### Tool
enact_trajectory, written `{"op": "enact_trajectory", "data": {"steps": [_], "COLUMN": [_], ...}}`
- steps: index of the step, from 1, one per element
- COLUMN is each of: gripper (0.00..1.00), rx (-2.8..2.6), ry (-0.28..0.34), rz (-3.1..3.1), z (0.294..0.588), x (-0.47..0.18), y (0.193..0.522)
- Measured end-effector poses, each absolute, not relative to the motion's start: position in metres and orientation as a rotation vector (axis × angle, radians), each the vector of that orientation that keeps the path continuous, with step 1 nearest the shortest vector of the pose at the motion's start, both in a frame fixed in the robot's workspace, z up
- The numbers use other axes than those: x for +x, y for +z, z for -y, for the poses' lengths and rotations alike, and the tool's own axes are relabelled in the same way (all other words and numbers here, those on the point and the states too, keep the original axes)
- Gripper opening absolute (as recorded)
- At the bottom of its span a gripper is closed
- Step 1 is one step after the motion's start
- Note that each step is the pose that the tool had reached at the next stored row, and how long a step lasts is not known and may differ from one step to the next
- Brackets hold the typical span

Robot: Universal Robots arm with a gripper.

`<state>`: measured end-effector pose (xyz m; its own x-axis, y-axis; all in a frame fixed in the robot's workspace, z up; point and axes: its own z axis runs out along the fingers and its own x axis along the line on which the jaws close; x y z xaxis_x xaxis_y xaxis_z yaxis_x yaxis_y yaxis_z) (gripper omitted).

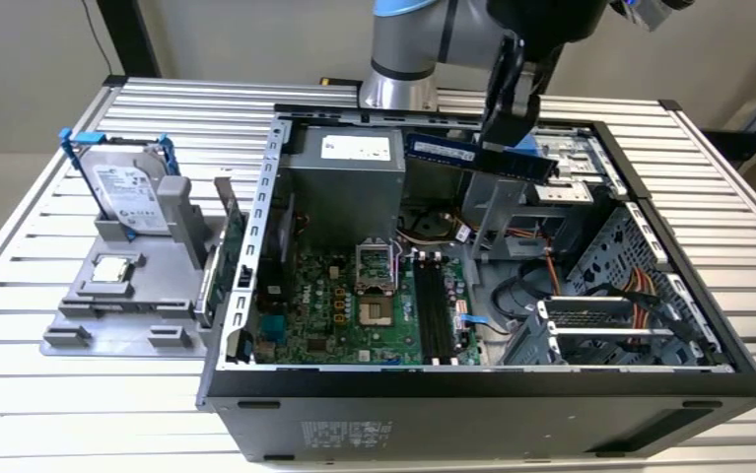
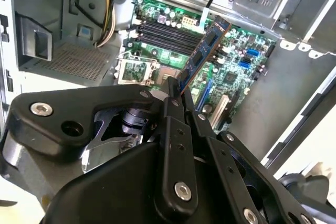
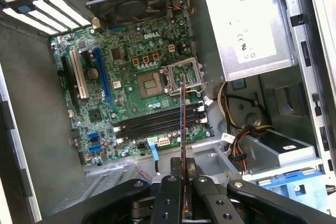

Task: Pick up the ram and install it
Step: 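Insert the ram into the slot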

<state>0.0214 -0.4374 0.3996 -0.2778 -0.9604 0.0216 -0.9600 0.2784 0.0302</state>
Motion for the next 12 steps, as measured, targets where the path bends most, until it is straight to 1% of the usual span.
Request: {"op": "enact_trajectory", "data": {"steps": [12], "gripper": [0.0], "rx": [1.76], "ry": [-0.015], "rz": [2.558], "z": [0.4373], "x": [0.0214], "y": [0.3996]}}
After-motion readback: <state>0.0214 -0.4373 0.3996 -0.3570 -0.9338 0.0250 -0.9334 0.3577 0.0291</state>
